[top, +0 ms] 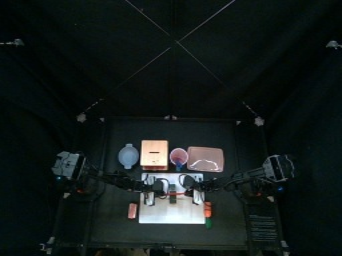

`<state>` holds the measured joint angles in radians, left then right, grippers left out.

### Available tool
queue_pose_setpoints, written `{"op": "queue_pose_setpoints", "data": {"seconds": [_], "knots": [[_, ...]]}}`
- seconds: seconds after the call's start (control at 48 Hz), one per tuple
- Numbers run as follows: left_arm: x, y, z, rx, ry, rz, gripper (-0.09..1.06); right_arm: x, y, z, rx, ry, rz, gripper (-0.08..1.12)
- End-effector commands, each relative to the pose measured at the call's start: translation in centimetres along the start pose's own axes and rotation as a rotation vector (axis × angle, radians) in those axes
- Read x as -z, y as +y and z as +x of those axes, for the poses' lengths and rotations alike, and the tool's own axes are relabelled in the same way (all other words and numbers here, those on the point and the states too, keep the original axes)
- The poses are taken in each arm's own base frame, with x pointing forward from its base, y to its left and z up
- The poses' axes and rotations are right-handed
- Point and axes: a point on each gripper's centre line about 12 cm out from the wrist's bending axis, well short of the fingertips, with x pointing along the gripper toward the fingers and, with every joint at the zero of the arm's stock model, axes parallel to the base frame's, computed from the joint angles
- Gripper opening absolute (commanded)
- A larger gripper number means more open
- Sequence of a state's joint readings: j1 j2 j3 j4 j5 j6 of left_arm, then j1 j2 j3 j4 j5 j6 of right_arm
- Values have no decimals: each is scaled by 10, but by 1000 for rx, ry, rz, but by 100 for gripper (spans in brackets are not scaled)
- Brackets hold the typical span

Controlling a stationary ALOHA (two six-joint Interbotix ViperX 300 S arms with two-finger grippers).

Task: Place sushi on board then cut the sushi with the knife then place the pieces on the plate
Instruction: Cut the sushi into 4 pieces

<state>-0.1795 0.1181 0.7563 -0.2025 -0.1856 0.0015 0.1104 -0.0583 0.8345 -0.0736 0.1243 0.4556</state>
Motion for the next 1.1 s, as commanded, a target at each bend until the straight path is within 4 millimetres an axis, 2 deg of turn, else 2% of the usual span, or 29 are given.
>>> {"op": "queue_pose_setpoints", "data": {"seconds": [0.021, 0.396, 0.771, 0.958, 1.104], "knots": [[-3, -6, 2, 11, -5, -9, 38, -1, 3, 0, -7, -2, 20, 42], [5, -4, 8, 0, 20, -35, 38, 5, 6, 12, -12, 15, 22, 42], [7, -18, 7, 24, 24, -34, 38, 8, 18, 13, -40, 16, 30, 42], [0, -19, 3, 29, 3, -32, 38, 0, 19, 7, -40, 1, 17, 42], [-12, -17, -7, 31, -37, -25, 38, -11, 20, -8, -33, -8, -1, 42]]}}
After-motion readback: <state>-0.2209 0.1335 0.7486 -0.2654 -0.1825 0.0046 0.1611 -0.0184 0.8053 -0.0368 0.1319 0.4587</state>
